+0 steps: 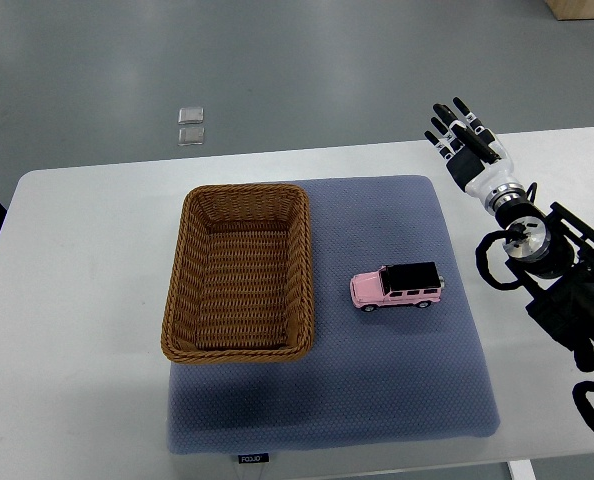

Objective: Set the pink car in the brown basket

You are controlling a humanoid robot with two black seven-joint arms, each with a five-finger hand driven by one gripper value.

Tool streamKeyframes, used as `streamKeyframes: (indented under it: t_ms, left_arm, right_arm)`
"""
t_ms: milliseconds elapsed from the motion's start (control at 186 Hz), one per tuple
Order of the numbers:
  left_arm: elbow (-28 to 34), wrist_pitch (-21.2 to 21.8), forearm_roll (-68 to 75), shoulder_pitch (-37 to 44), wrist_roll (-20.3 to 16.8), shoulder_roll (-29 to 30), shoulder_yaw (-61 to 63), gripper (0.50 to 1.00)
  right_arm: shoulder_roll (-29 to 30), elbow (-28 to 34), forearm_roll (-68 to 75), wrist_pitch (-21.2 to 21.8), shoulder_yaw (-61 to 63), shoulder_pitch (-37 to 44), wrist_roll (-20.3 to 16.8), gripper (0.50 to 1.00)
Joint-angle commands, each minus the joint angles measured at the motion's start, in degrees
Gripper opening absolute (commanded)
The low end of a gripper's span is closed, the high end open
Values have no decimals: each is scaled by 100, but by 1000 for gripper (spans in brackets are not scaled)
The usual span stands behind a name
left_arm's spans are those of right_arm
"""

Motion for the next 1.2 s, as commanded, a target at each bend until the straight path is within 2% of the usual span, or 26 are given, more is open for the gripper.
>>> streamKeyframes:
  t_ms: [0,1197]
  left_arm:
    - [-15,0,0,-1,0,0,0,1000]
    - [29,27,9,8,0,0,79,1000]
  right_arm:
    - [0,-1,0,-6,0,0,0,905]
    - [-17,-19,0,-6,17,-9,0,905]
